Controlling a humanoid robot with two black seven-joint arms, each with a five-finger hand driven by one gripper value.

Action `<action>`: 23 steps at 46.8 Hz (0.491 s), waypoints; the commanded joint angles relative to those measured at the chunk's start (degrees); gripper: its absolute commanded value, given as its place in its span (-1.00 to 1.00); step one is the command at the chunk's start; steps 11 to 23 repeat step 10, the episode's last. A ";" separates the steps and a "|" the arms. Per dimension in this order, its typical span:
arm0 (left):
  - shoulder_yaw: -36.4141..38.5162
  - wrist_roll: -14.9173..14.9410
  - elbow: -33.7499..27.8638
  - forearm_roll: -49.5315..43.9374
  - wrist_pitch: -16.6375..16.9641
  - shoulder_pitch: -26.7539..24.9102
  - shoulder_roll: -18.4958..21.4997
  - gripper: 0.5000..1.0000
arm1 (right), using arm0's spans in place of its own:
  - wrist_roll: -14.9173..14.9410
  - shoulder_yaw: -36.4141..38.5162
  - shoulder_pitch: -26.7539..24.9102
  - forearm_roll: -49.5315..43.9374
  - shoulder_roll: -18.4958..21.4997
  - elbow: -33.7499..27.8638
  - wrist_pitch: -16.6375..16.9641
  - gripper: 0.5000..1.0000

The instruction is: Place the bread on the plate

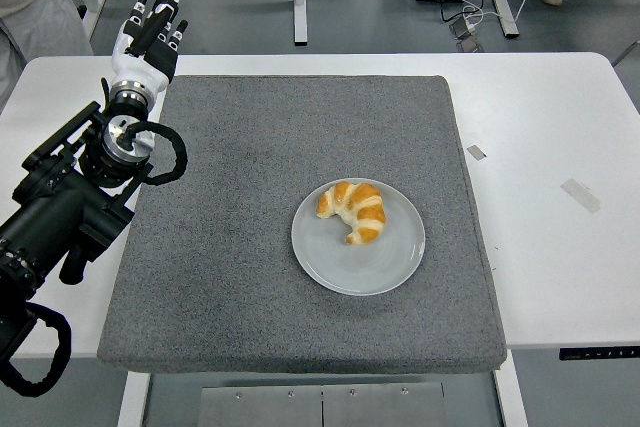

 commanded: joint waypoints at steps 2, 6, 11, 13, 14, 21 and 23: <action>-1.34 0.00 -0.01 -2.32 -0.03 1.77 -0.30 0.99 | 0.03 -0.08 -0.06 -0.01 0.00 0.04 0.00 1.00; -1.34 -0.18 -0.01 -3.47 -0.03 3.17 -1.27 0.99 | 0.03 -0.08 -0.06 -0.01 0.00 -0.05 0.00 1.00; -1.25 -0.27 -0.01 -3.47 -0.03 4.40 -1.88 0.99 | -0.06 -0.08 -0.15 -0.01 0.00 0.04 0.00 1.00; -1.25 -0.27 -0.01 -3.47 -0.03 4.40 -1.88 0.99 | -0.06 -0.08 -0.15 -0.01 0.00 0.04 0.00 1.00; -1.25 -0.27 -0.01 -3.47 -0.03 4.40 -1.88 0.99 | -0.06 -0.08 -0.15 -0.01 0.00 0.04 0.00 1.00; -1.25 -0.27 -0.01 -3.47 -0.03 4.40 -1.88 0.99 | -0.06 -0.08 -0.15 -0.01 0.00 0.04 0.00 1.00; -1.25 -0.27 -0.01 -3.47 -0.03 4.40 -1.88 0.99 | -0.06 -0.08 -0.15 -0.01 0.00 0.04 0.00 1.00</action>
